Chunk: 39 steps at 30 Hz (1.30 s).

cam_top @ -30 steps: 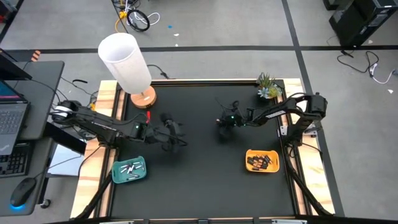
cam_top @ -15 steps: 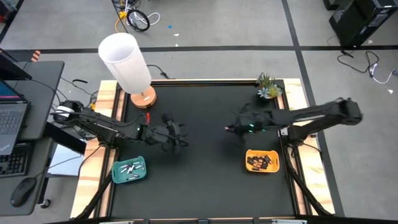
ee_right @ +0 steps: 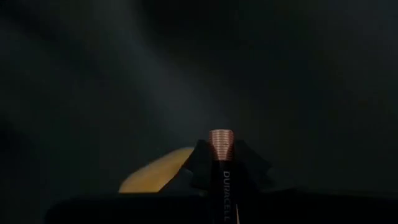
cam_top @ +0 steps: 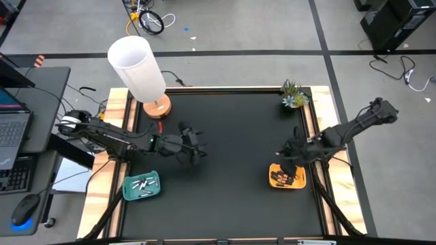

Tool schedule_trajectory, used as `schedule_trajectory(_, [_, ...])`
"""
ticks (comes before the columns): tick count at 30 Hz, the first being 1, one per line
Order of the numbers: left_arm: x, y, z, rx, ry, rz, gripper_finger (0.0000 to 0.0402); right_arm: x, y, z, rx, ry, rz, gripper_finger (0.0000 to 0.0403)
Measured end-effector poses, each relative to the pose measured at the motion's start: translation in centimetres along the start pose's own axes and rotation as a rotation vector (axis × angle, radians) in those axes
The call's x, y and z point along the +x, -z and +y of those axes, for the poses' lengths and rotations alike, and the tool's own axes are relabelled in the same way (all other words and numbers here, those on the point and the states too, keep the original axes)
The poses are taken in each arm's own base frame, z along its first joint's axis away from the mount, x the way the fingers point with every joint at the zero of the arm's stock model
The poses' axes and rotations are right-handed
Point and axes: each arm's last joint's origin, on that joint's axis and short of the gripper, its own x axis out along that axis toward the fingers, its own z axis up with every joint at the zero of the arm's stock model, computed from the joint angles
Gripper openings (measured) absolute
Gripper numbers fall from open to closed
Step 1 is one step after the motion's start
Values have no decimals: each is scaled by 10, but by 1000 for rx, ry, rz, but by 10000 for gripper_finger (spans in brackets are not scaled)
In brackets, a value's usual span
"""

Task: Sort batteries
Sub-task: Put the black battery into the yellow bin, then put the silver battery into the green bin

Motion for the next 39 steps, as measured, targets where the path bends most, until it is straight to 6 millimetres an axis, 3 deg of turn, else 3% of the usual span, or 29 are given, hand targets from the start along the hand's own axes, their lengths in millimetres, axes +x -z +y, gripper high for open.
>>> schedule_trajectory(5, [2,0,4,-6,-17,3,218,8,20,8,62,39,137,26])
schedule_trajectory(10, [4,1,7,-10,-28,6,218,34,43,10,113,126,250,26])
schedule_trajectory(17, [6,2,7,-8,-33,15,218,67,61,20,166,39,219,26])
schedule_trajectory(24, [13,9,2,6,-30,40,218,91,70,14,209,88,196,43])
schedule_trajectory(28, [15,11,1,9,-28,48,218,91,67,13,216,107,213,110])
schedule_trajectory(31, [15,10,1,6,-28,43,218,79,59,16,236,84,252,147])
schedule_trajectory(39, [15,8,1,10,-21,24,218,40,35,23,224,173,343,160])
